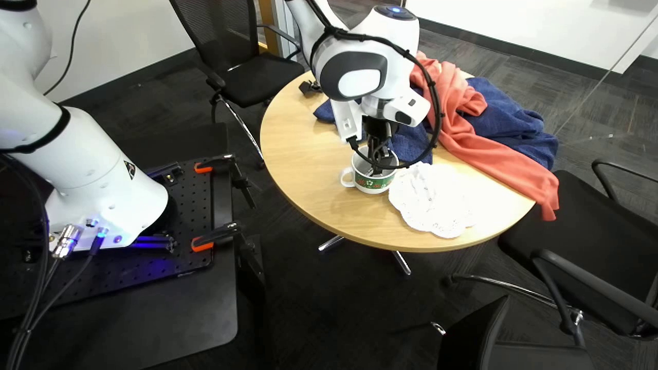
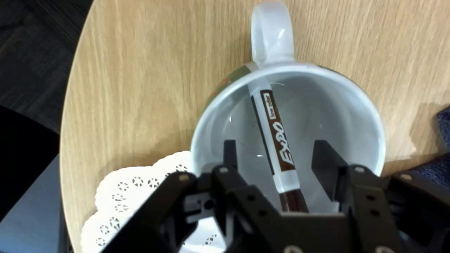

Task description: Remove the black marker from the mug, put the marker back in the mug

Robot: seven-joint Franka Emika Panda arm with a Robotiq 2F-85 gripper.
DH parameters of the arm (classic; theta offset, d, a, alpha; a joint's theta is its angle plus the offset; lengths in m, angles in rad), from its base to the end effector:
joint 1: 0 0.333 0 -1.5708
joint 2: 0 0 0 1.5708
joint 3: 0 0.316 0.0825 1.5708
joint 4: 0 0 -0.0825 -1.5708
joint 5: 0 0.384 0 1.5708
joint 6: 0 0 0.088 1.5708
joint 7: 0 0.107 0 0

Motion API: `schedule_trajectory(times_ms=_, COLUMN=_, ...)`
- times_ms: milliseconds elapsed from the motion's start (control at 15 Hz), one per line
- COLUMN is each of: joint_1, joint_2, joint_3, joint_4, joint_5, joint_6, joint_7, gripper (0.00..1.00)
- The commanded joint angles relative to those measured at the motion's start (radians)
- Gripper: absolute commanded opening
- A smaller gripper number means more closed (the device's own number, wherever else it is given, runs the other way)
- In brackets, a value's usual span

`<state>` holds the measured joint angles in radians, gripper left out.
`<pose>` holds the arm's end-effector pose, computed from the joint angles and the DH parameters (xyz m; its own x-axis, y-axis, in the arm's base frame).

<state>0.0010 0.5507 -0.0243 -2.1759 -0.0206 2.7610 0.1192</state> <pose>0.5575 -0.0126 0.1371 0.9922 -0.1190 0.0365 -0.1197 -0.9927 0.0168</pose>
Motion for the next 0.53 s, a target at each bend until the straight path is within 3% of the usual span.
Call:
schedule_trajectory(times_ms=0, joint_1=0.028, joint_2=0.046, joint_3=-0.03, joint_4=0.044, joint_5=-0.009, joint_6=0.022, joint_7=0.009, gripper=0.56)
schedule_trajectory(times_ms=333, joint_1=0.057, joint_2=0.105, joint_3=-0.058, joint_4=0.084, joint_5=-0.017, joint_6=0.056, joint_7=0.02, gripper=0.5)
schedule_trajectory(times_ms=400, joint_1=0.061, joint_2=0.116, joint_3=-0.06, joint_4=0.092, joint_5=-0.015, joint_6=0.06, joint_7=0.02, gripper=0.44)
schedule_trajectory(times_ms=467, joint_1=0.065, joint_2=0.124, joint_3=-0.062, joint_4=0.096, joint_5=-0.014, joint_6=0.063, joint_7=0.021, gripper=0.26)
